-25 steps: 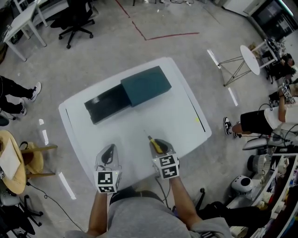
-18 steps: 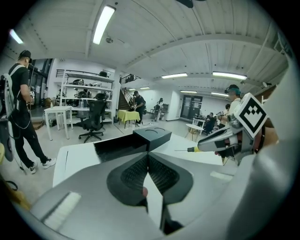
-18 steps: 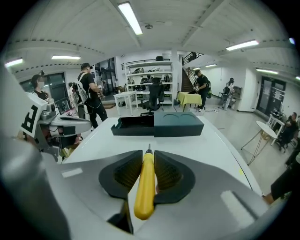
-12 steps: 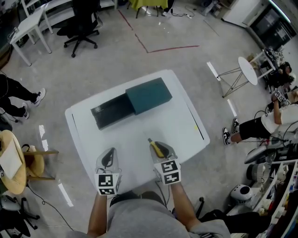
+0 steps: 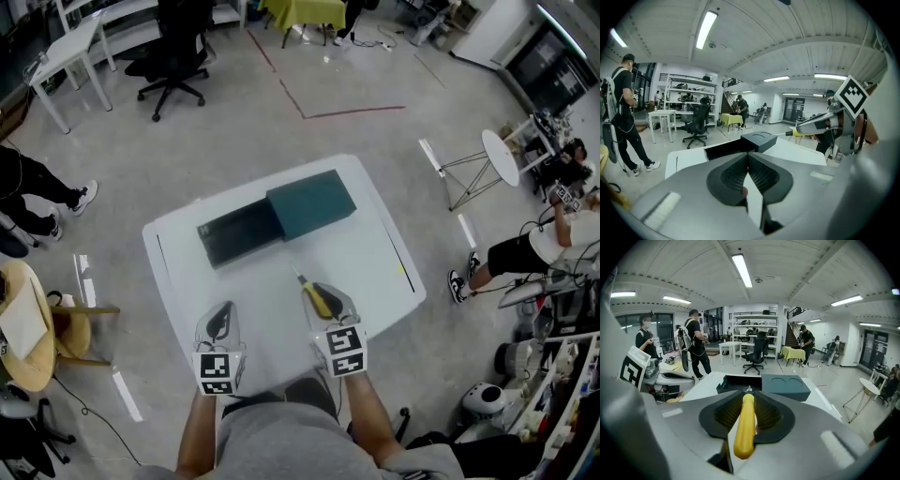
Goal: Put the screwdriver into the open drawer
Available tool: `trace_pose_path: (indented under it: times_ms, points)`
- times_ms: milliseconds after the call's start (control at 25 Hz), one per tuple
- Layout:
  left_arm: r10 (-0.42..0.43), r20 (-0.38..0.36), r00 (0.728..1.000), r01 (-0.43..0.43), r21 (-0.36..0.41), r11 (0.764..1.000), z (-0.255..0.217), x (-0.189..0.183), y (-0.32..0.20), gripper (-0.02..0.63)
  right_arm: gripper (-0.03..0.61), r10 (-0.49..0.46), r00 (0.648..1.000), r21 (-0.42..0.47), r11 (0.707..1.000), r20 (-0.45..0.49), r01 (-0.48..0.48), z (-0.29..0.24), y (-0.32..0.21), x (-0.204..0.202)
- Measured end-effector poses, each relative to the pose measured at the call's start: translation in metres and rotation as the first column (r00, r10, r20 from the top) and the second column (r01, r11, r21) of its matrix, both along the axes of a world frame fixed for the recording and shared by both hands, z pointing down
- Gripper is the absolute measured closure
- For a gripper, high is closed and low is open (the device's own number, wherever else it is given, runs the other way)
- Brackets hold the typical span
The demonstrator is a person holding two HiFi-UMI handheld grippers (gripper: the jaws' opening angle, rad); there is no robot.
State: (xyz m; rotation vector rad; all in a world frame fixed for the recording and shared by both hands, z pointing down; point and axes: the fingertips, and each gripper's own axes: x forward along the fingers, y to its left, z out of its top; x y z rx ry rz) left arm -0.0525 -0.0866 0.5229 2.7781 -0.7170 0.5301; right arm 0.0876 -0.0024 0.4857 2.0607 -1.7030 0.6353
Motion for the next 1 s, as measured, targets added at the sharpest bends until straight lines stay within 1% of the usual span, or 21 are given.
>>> trace_pose_path:
  times_ms: [280, 480, 800, 1000]
  points:
    - [-0.009, -0.019, 1.000, 0.009, 0.004, 1.000, -0.007, -0.004, -0.013, 0.603, 0.499, -0.040, 0.999, 0.025, 0.999, -0.023, 0.040, -0.017, -0.023, -0.012]
    - [-0.035, -0.024, 0.999, 0.035, -0.001, 0.999, -0.008, -0.013, -0.018, 0.601, 0.499, -0.080, 0.995, 0.046, 0.996, -0.051, 0.082, -0.026, -0.043, -0.018]
    - [-0.120, -0.014, 0.993, 0.120, 0.005, 0.993, -0.008, -0.035, -0.028, 0.603, 0.499, -0.172, 0.983, 0.068, 0.982, -0.060, 0.176, -0.035, -0.077, -0.033]
    - [-0.200, 0.002, 0.980, 0.200, 0.006, 0.980, -0.007, -0.043, -0.033, 0.603, 0.499, -0.247, 0.968, 0.079, 0.965, -0.037, 0.249, -0.033, -0.087, -0.035]
